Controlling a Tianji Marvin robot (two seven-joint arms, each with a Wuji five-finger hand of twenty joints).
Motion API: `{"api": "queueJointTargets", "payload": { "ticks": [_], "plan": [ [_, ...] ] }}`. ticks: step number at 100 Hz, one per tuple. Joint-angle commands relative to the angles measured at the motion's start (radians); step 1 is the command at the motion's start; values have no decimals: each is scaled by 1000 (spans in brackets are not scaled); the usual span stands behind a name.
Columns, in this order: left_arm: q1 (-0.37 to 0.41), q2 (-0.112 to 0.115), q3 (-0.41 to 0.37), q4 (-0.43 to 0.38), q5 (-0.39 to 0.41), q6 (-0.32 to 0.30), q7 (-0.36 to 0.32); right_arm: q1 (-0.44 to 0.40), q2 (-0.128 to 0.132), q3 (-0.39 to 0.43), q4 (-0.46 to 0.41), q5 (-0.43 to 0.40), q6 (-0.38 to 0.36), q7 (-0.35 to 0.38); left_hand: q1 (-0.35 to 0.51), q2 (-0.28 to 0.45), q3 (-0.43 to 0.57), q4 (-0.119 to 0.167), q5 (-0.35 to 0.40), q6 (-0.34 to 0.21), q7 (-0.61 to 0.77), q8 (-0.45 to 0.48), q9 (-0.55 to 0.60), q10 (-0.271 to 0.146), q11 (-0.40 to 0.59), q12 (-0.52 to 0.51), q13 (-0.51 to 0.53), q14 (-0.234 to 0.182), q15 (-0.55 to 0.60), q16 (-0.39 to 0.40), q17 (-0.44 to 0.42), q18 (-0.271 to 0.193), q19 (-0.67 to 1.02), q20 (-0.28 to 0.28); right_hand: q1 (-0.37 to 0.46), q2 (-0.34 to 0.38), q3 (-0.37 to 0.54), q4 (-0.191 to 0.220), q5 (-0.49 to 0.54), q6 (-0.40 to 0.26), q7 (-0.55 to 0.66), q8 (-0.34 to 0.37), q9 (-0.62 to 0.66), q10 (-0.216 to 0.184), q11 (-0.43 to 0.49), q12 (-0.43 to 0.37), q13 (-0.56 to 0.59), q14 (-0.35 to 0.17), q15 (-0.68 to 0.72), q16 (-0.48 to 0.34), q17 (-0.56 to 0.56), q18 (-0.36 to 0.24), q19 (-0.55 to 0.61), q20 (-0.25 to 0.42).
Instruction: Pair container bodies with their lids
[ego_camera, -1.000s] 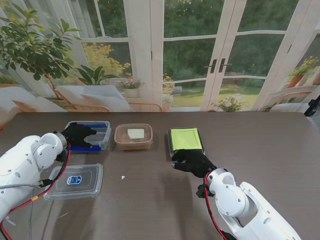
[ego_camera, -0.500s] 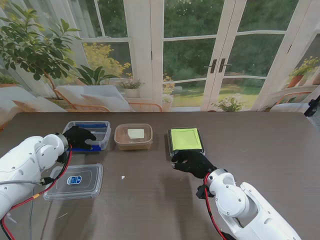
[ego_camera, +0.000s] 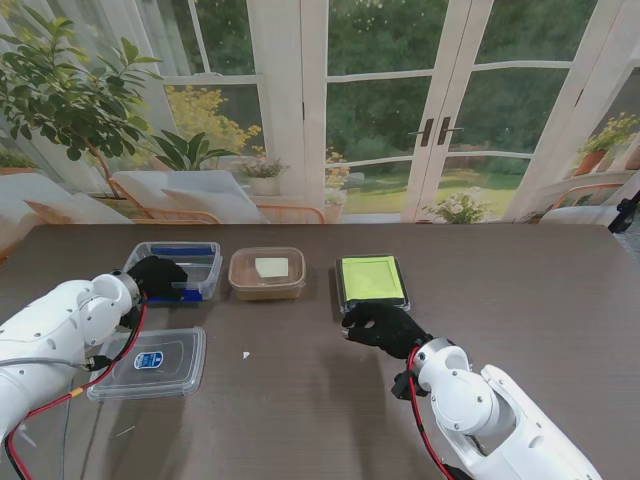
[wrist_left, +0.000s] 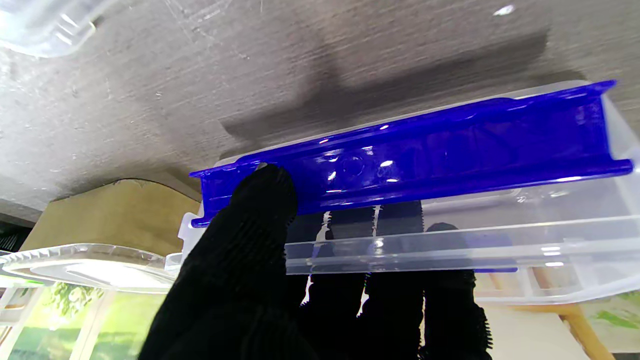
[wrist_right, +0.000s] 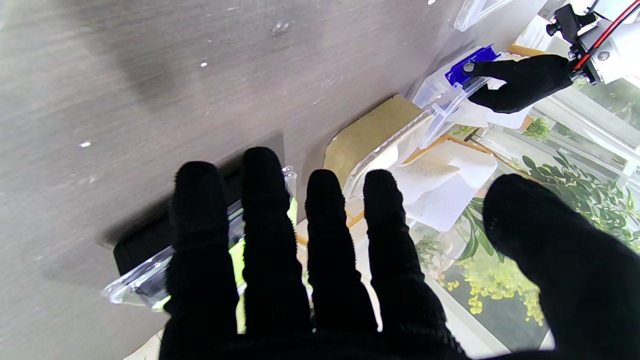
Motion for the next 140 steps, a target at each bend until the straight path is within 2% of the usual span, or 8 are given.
{"api": "queueJointTargets", "payload": {
  "ticks": [1,13,25,37,61,83,109,140],
  "plan": [
    [-9,-16,6,21,-9,-7,0,-8,-3,-2,-7,7,1,16,129,9,45,-9,31,-23,67,-7,45,6,13,52,42,29,58,31,27,12,77,14,-11,25,-68,31,-7,-2,-10,5,-9,15,-5,1,-28,5,11,-3,-241,4,-12,13],
    [-19,-23,35,49,-22,-17,44,-9,-4,-2,-8,15,4,15,128,11,82,-9,27,-13,113,-13,70,18,65,148,88,33,157,88,77,18,155,50,-12,29,-65,31,-6,-3,-11,4,-9,19,-5,1,-29,6,12,-3,-242,5,-11,14],
    [-14,-20,34,44,-9,-27,60,-10,-4,-2,-8,18,3,16,118,8,132,-10,15,-9,144,-1,73,23,96,209,112,31,217,132,102,17,203,84,-14,33,-64,31,-7,-3,-12,4,-10,19,-5,0,-29,8,13,-3,-241,5,-10,14],
    [4,-16,3,28,11,-40,72,-12,-3,-2,-8,21,1,17,98,-10,209,-19,3,-11,182,-15,81,30,107,245,144,30,259,168,138,9,243,126,-16,36,-63,31,-8,-3,-12,4,-10,21,-5,0,-29,7,13,-3,-241,5,-9,15],
    [59,-4,-84,-31,84,-55,117,-14,-3,-3,-8,24,-2,20,84,-33,272,-23,0,-11,224,-42,94,44,117,274,218,8,339,217,249,-29,349,182,-17,41,-60,32,-9,-2,-12,3,-12,21,-5,0,-32,8,13,-3,-242,5,-9,15],
    [135,9,-192,-126,164,-56,121,-16,-2,-5,-8,26,-7,21,78,-44,298,-23,6,-10,234,-47,103,51,120,282,270,-55,411,251,320,-68,413,199,-18,46,-60,33,-11,1,-13,3,-13,23,-5,-1,-32,9,13,-4,-243,5,-9,15],
    [275,20,-390,-324,256,-78,38,-20,-1,-7,-11,27,-11,24,76,-42,306,-25,2,-10,236,-46,101,45,116,284,265,-62,400,250,314,-68,401,190,-20,49,-60,33,-14,1,-14,2,-14,22,-5,-1,-34,10,13,-4,-244,5,-9,15],
    [444,18,-582,-595,286,-140,-118,-27,0,-9,-19,23,-16,27,75,-40,302,-28,-2,-7,236,-42,99,43,110,285,259,-61,387,248,304,-55,380,182,-21,51,-60,33,-15,1,-13,2,-15,23,-4,-1,-35,10,13,-4,-245,5,-8,15]
  ]
}}
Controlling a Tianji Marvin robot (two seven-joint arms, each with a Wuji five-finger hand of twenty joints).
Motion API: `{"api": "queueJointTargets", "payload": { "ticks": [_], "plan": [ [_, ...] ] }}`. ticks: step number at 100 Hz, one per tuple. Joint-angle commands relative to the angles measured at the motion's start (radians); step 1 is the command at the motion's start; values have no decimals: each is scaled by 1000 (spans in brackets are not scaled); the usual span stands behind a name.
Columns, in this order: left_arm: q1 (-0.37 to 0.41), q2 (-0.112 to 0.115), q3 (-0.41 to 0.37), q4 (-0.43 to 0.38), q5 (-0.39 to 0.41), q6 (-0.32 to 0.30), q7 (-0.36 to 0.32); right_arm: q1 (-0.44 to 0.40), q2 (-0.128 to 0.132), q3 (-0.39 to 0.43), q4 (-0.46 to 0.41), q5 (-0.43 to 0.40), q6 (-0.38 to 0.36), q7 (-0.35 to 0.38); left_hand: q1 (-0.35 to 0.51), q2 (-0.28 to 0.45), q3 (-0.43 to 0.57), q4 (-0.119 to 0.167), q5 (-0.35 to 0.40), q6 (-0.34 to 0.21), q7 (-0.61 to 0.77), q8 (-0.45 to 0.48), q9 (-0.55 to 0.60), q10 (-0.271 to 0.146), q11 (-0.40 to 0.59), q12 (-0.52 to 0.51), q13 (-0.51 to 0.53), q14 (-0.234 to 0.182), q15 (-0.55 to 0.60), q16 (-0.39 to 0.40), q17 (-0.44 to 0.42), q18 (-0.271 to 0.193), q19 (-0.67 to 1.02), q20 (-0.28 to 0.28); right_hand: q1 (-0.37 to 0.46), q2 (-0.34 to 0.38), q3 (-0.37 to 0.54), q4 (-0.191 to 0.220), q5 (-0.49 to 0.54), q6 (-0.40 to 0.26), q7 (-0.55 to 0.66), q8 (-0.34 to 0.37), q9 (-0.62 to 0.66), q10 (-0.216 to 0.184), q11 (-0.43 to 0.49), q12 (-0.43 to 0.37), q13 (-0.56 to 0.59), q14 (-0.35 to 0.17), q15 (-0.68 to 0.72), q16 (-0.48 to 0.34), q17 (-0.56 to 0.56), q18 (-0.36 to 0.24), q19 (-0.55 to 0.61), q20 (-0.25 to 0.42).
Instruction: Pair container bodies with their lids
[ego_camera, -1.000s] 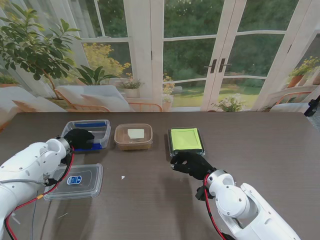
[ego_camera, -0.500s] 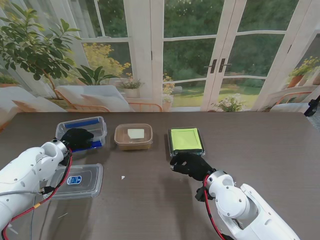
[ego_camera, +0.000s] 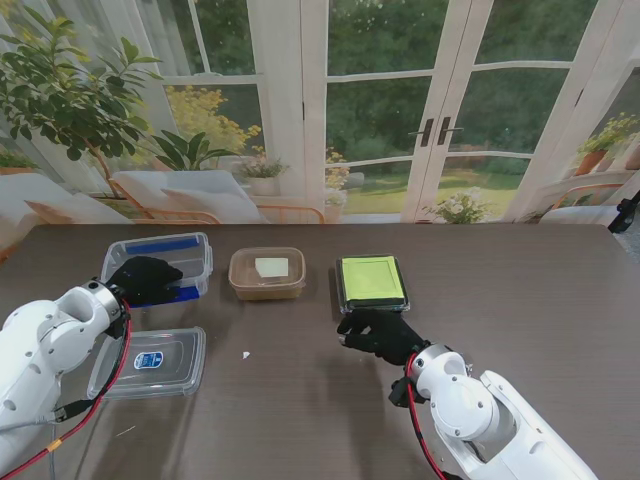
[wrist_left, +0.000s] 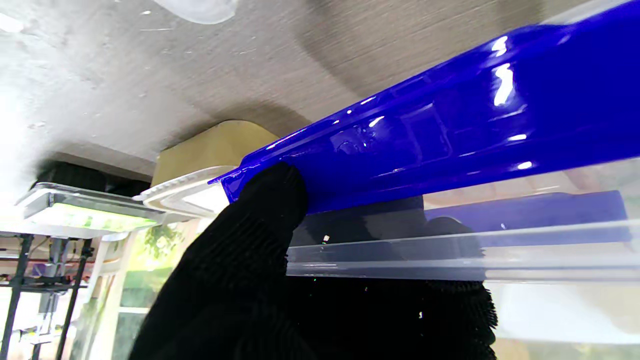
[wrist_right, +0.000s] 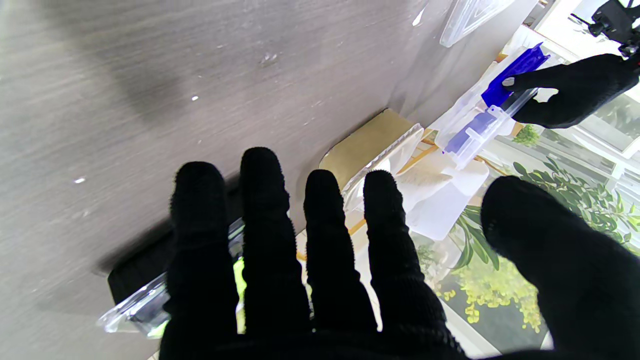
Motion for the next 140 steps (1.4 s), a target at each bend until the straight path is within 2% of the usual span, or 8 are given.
{"api": "queueJointTargets", "payload": {
  "ticks": [1,28,71,117,140],
  "plan": [
    [22,1,-14,-46,-7,-9,-30,-9,-2,-5,-8,-1,-5,14,99,20,145,15,12,-60,71,5,22,26,0,20,40,-33,97,41,7,-75,30,-1,-21,39,-62,23,-11,0,-5,2,-14,12,-4,-1,-35,7,12,-4,-242,5,-8,15],
    [110,-8,-66,-198,-29,-39,-78,-10,-2,-6,-8,4,-8,13,100,19,141,15,13,-61,69,7,25,26,-2,20,46,-36,93,41,12,-74,27,-2,-21,40,-62,23,-12,1,-6,1,-15,13,-5,-1,-35,9,13,-4,-243,6,-9,15],
    [173,-22,-14,-331,-99,-20,-123,1,-8,-10,3,8,-15,-8,99,18,139,15,12,-60,65,11,27,27,-3,18,50,-36,91,44,16,-68,29,-1,-22,41,-63,23,-13,4,-9,0,-15,13,-6,-2,-34,9,12,-4,-243,6,-9,15],
    [282,-23,9,-499,-125,50,-216,12,-14,-3,13,16,-9,-25,94,15,139,14,14,-60,62,16,33,24,-3,11,60,-40,90,45,27,-60,36,1,-22,43,-63,24,-12,7,-11,-1,-14,15,-8,-1,-34,11,11,-4,-244,8,-10,16],
    [334,-26,43,-538,-116,97,-205,16,-17,-2,17,17,-6,-35,93,13,140,13,13,-59,60,19,32,24,-3,8,62,-41,89,45,27,-57,36,1,-21,42,-63,24,-13,9,-12,-1,-14,16,-8,-1,-34,10,11,-4,-245,8,-11,16]
  ]
}}
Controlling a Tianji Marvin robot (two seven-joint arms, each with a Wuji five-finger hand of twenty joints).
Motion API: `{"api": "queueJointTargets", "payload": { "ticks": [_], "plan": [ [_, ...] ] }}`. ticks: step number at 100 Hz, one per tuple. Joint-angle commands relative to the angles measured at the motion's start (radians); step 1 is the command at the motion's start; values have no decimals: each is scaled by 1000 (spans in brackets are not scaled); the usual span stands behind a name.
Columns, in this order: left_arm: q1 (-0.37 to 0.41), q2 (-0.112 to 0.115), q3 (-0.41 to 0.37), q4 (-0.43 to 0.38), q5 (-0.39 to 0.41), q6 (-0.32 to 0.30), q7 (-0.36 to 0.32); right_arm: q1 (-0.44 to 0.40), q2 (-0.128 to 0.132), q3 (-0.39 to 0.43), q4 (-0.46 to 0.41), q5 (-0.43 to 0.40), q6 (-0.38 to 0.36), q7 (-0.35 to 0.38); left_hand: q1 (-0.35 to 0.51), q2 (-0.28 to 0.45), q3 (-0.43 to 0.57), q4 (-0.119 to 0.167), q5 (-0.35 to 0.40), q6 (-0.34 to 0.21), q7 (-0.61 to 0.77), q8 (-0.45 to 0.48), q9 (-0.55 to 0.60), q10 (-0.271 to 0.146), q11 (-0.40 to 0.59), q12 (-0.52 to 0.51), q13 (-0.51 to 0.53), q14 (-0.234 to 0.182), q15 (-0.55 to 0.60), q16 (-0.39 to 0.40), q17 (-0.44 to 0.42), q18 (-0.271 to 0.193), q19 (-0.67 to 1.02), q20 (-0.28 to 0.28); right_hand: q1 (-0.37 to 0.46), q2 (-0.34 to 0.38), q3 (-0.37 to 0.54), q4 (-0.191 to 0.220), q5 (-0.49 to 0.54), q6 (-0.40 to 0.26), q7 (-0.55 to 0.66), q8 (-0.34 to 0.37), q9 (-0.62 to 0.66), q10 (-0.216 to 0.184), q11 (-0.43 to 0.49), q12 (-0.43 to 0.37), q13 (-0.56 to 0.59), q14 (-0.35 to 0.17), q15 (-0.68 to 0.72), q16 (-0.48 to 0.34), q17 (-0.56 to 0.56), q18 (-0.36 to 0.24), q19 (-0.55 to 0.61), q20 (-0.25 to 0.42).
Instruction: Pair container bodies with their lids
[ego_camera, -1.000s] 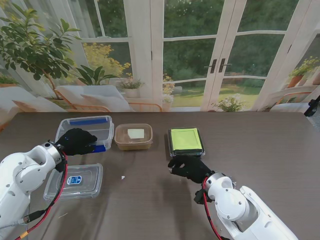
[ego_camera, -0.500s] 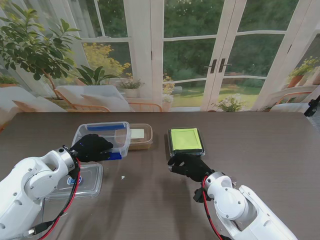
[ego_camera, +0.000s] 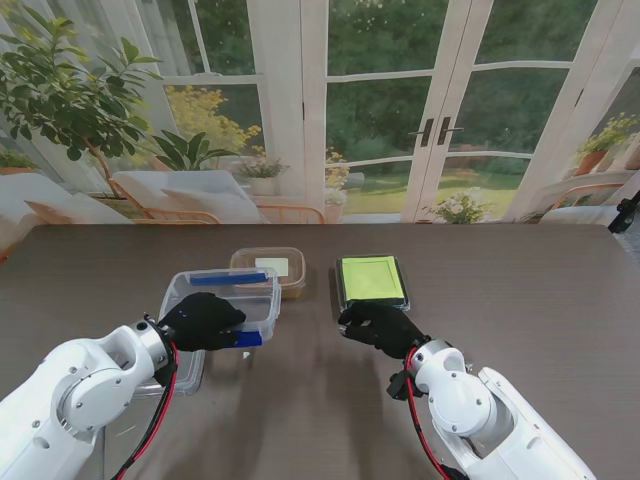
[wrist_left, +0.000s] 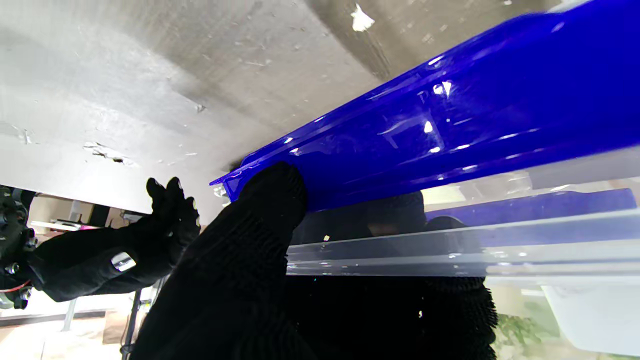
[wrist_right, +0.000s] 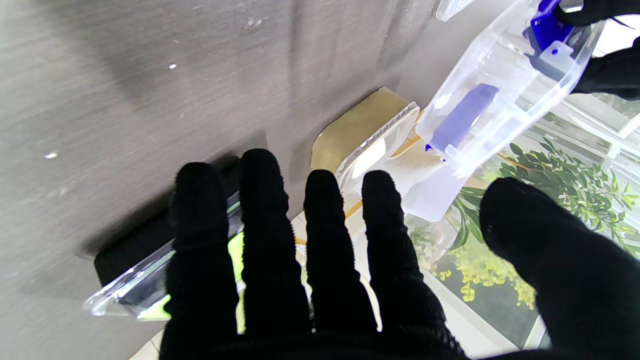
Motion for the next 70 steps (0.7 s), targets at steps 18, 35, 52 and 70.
{"api": "queueJointTargets", "payload": {
  "ticks": [18,35,52,70],
  "plan": [
    [37,-15,50,-27,9,37,11,1,-7,1,0,4,6,7,93,15,141,13,13,-60,57,14,29,23,0,5,45,-36,88,35,14,-56,37,1,-21,30,-64,24,-12,1,-10,-2,-12,16,-8,-1,-20,7,8,-3,-239,9,-11,16],
    [35,-16,84,-20,7,52,27,0,-7,4,-1,5,7,8,92,16,141,13,13,-60,56,15,30,23,1,4,45,-36,87,36,13,-55,37,1,-20,31,-64,24,-12,0,-10,-2,-13,17,-9,-1,-20,5,8,-3,-238,10,-11,17],
    [27,-17,115,-2,-2,66,34,-2,-7,4,-4,6,10,6,93,15,141,12,12,-59,55,16,29,24,1,4,41,-33,86,36,8,-55,35,0,-20,31,-64,24,-12,2,-11,-2,-12,19,-9,-1,-20,6,8,-3,-239,9,-11,17],
    [7,-17,147,37,-1,71,53,-1,-7,5,-3,9,11,7,94,19,139,12,12,-61,54,17,24,24,1,3,34,-26,86,38,-3,-51,37,2,-20,31,-64,24,-12,0,-12,-2,-12,18,-9,-1,-19,6,8,-3,-240,9,-12,17]
  ]
}}
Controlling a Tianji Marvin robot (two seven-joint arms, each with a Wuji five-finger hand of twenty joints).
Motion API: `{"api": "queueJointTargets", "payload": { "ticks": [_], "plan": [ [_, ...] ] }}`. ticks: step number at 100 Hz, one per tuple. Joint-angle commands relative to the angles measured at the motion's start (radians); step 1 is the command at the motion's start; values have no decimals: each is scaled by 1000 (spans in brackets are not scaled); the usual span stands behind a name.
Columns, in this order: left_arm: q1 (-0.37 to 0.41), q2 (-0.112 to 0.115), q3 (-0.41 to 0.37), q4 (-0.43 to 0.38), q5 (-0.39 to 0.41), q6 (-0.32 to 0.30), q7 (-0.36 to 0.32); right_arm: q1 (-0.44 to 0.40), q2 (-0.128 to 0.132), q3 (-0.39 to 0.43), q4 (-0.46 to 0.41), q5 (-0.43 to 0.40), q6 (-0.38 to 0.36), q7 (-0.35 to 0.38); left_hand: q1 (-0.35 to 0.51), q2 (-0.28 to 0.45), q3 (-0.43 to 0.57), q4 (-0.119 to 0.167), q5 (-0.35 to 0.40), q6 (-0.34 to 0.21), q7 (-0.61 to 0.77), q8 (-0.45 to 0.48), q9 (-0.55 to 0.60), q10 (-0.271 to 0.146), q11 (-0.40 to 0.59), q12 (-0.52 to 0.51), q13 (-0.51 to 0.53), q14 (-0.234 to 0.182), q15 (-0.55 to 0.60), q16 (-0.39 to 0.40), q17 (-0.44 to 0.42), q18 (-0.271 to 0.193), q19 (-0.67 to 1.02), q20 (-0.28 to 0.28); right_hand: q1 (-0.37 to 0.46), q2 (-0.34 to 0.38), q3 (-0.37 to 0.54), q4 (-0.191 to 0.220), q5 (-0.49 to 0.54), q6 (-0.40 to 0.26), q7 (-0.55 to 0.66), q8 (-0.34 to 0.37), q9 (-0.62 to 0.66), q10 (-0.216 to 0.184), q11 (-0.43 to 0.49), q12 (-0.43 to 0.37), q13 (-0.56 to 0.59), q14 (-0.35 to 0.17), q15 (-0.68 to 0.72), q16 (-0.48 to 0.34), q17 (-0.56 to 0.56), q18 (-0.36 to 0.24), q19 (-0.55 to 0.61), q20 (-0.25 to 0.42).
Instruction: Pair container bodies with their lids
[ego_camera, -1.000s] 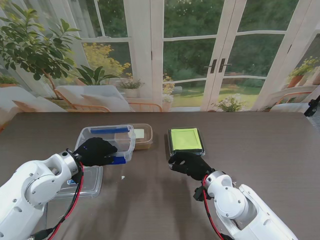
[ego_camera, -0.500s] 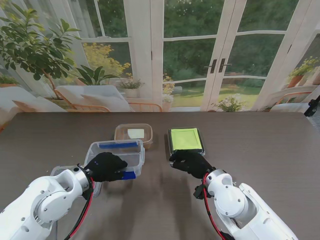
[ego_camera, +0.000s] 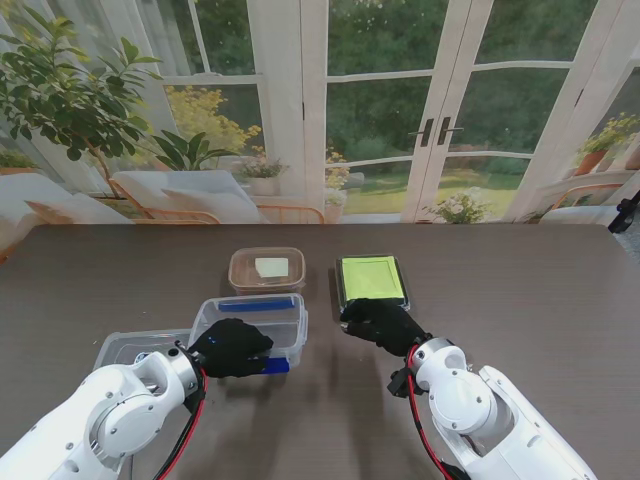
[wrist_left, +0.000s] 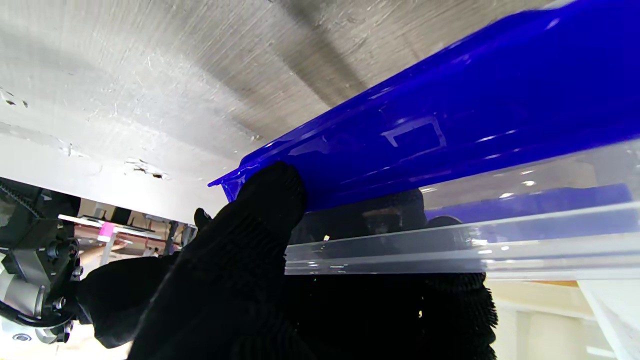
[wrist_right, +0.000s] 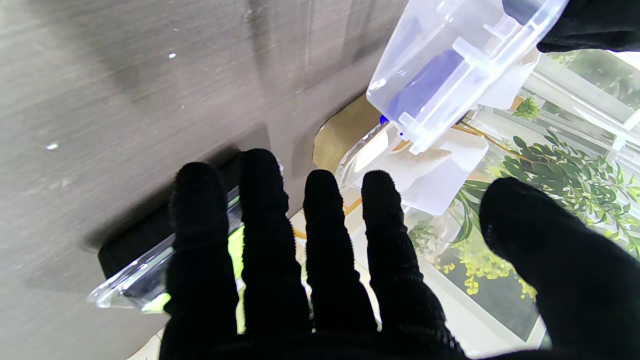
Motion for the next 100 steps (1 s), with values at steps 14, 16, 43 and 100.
{"api": "queueJointTargets", "payload": {
  "ticks": [14,16,43,100],
  "plan": [
    [-28,-7,42,49,-5,7,0,-4,-4,0,-4,3,2,15,102,25,131,11,8,-64,53,11,20,19,0,3,19,-14,89,41,-29,-45,42,10,-20,31,-64,24,-11,0,-11,-2,-12,15,-9,-1,-20,8,7,-3,-240,10,-12,17],
    [-32,-7,47,54,-6,7,1,-4,-4,0,-4,3,2,16,102,25,130,11,8,-64,53,11,20,17,0,4,19,-14,90,42,-30,-45,42,10,-21,32,-65,24,-12,1,-11,-2,-12,15,-9,-1,-20,7,7,-3,-240,10,-12,17],
    [-54,-7,87,90,-14,22,9,-5,-3,2,-5,6,5,18,103,30,121,12,3,-71,52,12,13,13,-4,1,4,-12,91,42,-49,-41,43,15,-20,33,-64,24,-11,2,-12,-2,-12,15,-10,-1,-21,8,7,-3,-242,9,-13,18],
    [-69,0,114,95,-7,67,-49,-8,-2,4,-8,10,7,26,98,100,-96,5,-21,-53,-60,24,-51,8,-21,-89,-57,2,89,36,-111,-16,31,34,-20,34,-64,24,-8,4,-12,-3,-6,19,-11,-1,-19,9,7,-3,-243,12,-15,18]
  ]
}}
